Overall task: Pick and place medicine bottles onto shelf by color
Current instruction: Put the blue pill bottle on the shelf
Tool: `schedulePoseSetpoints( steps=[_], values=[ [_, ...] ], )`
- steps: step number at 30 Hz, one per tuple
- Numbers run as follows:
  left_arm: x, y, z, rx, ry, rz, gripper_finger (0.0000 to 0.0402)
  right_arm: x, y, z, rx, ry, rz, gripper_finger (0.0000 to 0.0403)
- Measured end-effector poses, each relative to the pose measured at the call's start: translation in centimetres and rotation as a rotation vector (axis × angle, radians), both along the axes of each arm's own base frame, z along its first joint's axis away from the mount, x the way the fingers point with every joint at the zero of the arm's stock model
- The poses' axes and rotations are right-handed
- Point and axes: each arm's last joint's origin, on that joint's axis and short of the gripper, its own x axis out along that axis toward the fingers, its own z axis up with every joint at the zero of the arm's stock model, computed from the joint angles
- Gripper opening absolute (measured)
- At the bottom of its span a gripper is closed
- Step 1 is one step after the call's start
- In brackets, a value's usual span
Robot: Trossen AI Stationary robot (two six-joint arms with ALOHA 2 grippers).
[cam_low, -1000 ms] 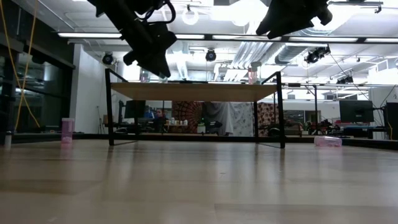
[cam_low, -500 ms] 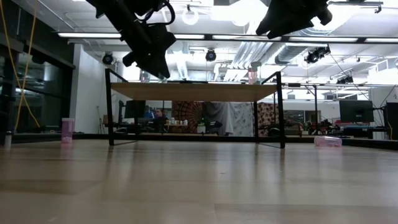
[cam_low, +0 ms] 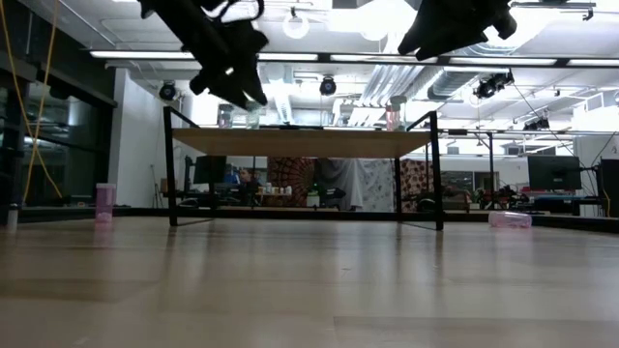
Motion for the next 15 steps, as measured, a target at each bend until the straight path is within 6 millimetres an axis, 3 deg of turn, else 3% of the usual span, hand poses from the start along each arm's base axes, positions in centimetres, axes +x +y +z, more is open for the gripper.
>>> schedulePoseSetpoints(
  steps=[9, 15],
  values=[
    [-2.5, -1.2, 3.5, 0.045, -0.146, -0.024, 0.0225, 0.0, 0.0, 0.0, -0.001, 0.0, 0.0, 0.0185],
    [-4.0, -3.6, 6.0, 0.036, -0.311, -0.192, 0.0225, 0.0, 0.0, 0.0, -0.001, 0.001, 0.0, 0.0185]
  ],
)
